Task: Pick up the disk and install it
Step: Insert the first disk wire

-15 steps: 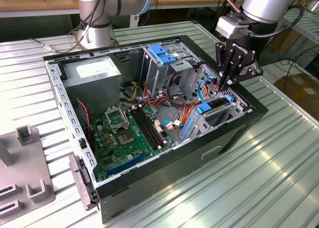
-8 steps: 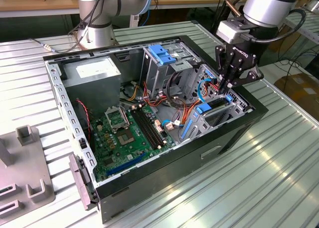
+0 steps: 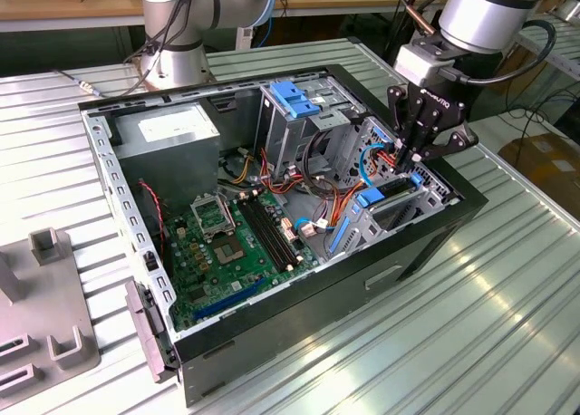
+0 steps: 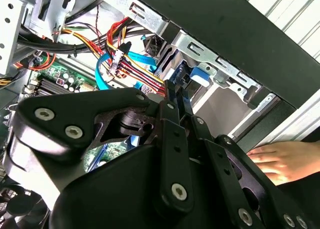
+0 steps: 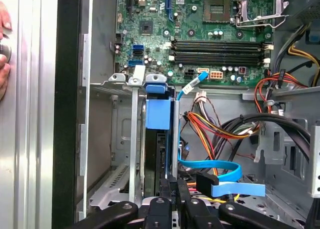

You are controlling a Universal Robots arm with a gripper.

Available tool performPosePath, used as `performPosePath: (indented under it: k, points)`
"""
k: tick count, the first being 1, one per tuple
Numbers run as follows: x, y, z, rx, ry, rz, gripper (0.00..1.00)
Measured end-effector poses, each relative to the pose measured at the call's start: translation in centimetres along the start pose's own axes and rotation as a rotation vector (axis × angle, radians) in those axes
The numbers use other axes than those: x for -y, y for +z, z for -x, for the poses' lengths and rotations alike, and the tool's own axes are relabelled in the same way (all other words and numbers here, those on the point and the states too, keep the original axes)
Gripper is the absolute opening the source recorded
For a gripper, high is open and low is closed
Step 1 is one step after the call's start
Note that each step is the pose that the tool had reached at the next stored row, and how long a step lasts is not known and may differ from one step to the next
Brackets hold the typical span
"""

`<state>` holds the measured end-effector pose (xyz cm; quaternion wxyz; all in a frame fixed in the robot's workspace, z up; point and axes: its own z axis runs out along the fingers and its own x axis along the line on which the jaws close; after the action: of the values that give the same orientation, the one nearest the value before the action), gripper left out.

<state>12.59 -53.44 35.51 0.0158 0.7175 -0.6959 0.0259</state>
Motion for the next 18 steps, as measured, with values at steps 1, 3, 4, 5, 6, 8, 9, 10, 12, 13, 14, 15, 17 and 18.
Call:
performPosePath:
  k: [1, 3, 4, 5, 6, 8, 9, 10, 12, 13, 14, 15, 17, 18]
  points:
    - [0.00, 0.00, 0.00, 0.0000, 0.000, 0.0000, 0.17]
    - [-0.01, 0.00, 0.00, 0.0000, 0.000, 0.0000, 0.17]
    - [-0.01, 0.00, 0.00, 0.0000, 0.000, 0.0000, 0.17]
    - [-0.01, 0.00, 0.00, 0.0001, 0.000, 0.0000, 0.17]
    - [-0.02, 0.00, 0.00, 0.0000, 0.000, 0.0000, 0.17]
    - [-0.02, 0.00, 0.00, 0.0000, 0.000, 0.0000, 0.17]
    - [-0.02, 0.00, 0.00, 0.0000, 0.000, 0.0000, 0.17]
    - [-0.02, 0.00, 0.00, 0.0008, 0.000, 0.0000, 0.17]
    - [-0.03, 0.01, -0.06, 0.0115, 0.000, -0.0003, 0.17]
    - [-0.03, 0.02, -0.13, 0.0164, 0.000, -0.0005, 0.17]
    - [-0.04, 0.03, -0.21, 0.0216, 0.000, -0.0007, 0.17]
    - [-0.07, 0.05, -0.36, 0.0296, 0.001, -0.0009, 0.17]
    - [-0.10, 0.07, -0.72, 0.0320, 0.000, -0.0010, 0.17]
    - [-0.43, 0.14, -1.15, 0.0378, 0.001, -0.0011, 0.17]
